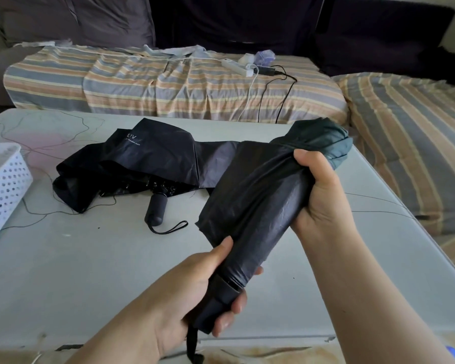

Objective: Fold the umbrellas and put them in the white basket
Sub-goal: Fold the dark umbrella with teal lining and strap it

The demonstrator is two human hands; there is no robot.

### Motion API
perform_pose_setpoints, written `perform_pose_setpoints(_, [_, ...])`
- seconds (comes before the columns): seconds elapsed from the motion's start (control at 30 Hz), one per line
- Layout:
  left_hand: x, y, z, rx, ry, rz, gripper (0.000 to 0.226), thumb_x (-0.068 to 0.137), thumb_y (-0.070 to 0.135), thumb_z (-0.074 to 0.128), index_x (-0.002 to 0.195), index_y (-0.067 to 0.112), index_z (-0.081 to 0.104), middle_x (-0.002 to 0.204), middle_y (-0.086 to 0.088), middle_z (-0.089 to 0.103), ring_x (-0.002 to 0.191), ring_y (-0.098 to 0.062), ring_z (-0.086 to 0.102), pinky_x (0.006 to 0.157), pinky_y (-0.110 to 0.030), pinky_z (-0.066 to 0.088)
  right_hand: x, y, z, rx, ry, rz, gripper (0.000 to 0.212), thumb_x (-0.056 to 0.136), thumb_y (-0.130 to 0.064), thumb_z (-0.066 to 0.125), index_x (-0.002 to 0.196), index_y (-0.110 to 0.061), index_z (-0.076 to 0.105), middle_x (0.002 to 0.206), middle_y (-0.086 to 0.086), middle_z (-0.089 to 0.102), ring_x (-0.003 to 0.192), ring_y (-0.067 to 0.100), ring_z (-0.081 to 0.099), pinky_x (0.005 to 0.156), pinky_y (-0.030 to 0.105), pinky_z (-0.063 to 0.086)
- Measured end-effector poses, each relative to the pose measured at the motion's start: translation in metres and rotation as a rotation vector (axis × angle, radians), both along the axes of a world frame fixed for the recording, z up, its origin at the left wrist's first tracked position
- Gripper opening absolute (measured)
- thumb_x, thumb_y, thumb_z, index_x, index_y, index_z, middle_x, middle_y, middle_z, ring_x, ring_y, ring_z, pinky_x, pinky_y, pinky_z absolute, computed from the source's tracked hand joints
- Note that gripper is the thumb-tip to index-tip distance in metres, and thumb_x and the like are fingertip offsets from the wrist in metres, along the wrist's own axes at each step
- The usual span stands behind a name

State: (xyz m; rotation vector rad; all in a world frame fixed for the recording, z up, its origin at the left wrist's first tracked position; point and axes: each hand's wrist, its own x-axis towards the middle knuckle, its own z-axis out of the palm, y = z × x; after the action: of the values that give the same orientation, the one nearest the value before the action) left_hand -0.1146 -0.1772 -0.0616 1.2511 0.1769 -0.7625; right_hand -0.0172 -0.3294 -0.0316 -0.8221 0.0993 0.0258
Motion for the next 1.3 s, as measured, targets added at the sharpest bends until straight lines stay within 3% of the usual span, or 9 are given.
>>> perform_pose_setpoints(0.23, [0.001, -0.007, 0.000, 0.528, -0.433, 0.306, 0.059, 0.095, 0.046, 0.039, 0.065, -0.003, 0.053, 0.043, -0.005, 0.055, 0.032, -0.014, 0.042, 0.036, -0.020, 0.031, 0.001, -0.005, 0.007, -0.280, 0.154, -0.146, 0.025, 0.081, -0.010, 0.072, 0.104, -0.002, 0.066, 0.086, 0.010, 0.074, 0.071, 0.021, 0.072, 0.062, 0.033, 0.058])
perform_pose_setpoints(0.33, [-0.005, -0.009, -0.009, 0.775, -0.649, 0.329, 0.070, 0.084, 0.065, 0.033, 0.064, 0.001, 0.051, 0.055, -0.012, 0.060, 0.043, -0.026, 0.051, 0.047, -0.038, 0.041, 0.002, -0.005, 0.004, -0.333, 0.235, -0.222, 0.022, 0.076, -0.006, 0.076, 0.095, -0.002, 0.066, 0.081, 0.009, 0.072, 0.066, 0.021, 0.071, 0.060, 0.033, 0.059])
perform_pose_setpoints(0.5, [0.005, -0.007, -0.009, 0.509, -0.332, 0.319, 0.052, 0.094, 0.041, 0.044, 0.071, -0.003, 0.060, 0.056, -0.010, 0.065, 0.043, -0.017, 0.054, 0.051, -0.031, 0.040, 0.004, -0.003, 0.006, -0.303, 0.202, -0.267, 0.020, 0.077, -0.002, 0.067, 0.092, -0.010, 0.056, 0.068, 0.007, 0.056, 0.055, 0.018, 0.056, 0.048, 0.029, 0.049])
perform_pose_setpoints(0.63, [0.013, 0.000, -0.008, 0.342, -0.158, 0.105, 0.086, 0.055, 0.082, 0.052, 0.095, 0.007, 0.067, 0.079, -0.011, 0.074, 0.067, -0.025, 0.069, 0.060, -0.030, 0.049, 0.002, 0.002, 0.005, -0.250, 0.095, -0.220, 0.022, 0.080, 0.004, 0.062, 0.097, -0.008, 0.054, 0.078, 0.012, 0.054, 0.067, 0.023, 0.056, 0.056, 0.030, 0.050])
perform_pose_setpoints(0.87, [0.007, -0.003, -0.006, 0.443, -0.254, 0.220, 0.075, 0.082, 0.065, 0.040, 0.073, -0.007, 0.059, 0.053, -0.012, 0.061, 0.040, -0.021, 0.047, 0.048, -0.026, 0.034, 0.001, 0.002, 0.005, -0.108, 0.011, -0.069, 0.021, 0.085, 0.000, 0.061, 0.106, -0.003, 0.057, 0.082, 0.013, 0.064, 0.069, 0.022, 0.065, 0.063, 0.031, 0.055])
perform_pose_setpoints(1.0, [0.002, -0.008, -0.003, 0.753, -0.505, 0.367, 0.069, 0.088, 0.060, 0.028, 0.057, 0.002, 0.049, 0.045, -0.007, 0.057, 0.038, -0.020, 0.049, 0.042, -0.025, 0.039, 0.005, 0.001, 0.003, -0.233, 0.103, -0.096, 0.014, 0.083, -0.005, 0.069, 0.096, -0.005, 0.064, 0.079, 0.009, 0.069, 0.069, 0.020, 0.068, 0.064, 0.030, 0.056])
perform_pose_setpoints(1.1, [0.003, -0.002, -0.012, 1.129, -0.814, 0.347, 0.064, 0.079, 0.068, 0.017, 0.045, 0.015, 0.027, 0.032, -0.001, 0.028, 0.035, -0.017, 0.031, 0.039, -0.028, 0.023, 0.007, 0.001, -0.003, -0.275, 0.225, -0.192, 0.010, 0.077, -0.009, 0.074, 0.084, -0.009, 0.067, 0.072, 0.004, 0.068, 0.062, 0.017, 0.065, 0.061, 0.027, 0.055])
perform_pose_setpoints(1.17, [0.002, -0.002, -0.016, 1.115, -0.822, 0.338, 0.062, 0.073, 0.070, 0.017, 0.045, 0.016, 0.024, 0.033, -0.003, 0.027, 0.035, -0.017, 0.030, 0.040, -0.028, 0.022, 0.008, 0.003, -0.003, -0.254, 0.248, -0.233, 0.012, 0.075, -0.006, 0.072, 0.082, -0.010, 0.063, 0.070, 0.006, 0.063, 0.062, 0.019, 0.061, 0.061, 0.030, 0.051])
perform_pose_setpoints(1.3, [0.005, 0.000, -0.009, 0.779, -0.513, 0.306, 0.079, 0.075, 0.075, 0.033, 0.069, 0.001, 0.058, 0.056, -0.010, 0.063, 0.055, -0.027, 0.061, 0.061, -0.042, 0.049, 0.007, 0.004, -0.001, -0.228, 0.173, -0.251, 0.021, 0.075, 0.002, 0.065, 0.083, -0.011, 0.051, 0.065, 0.004, 0.051, 0.062, 0.018, 0.051, 0.055, 0.027, 0.043])
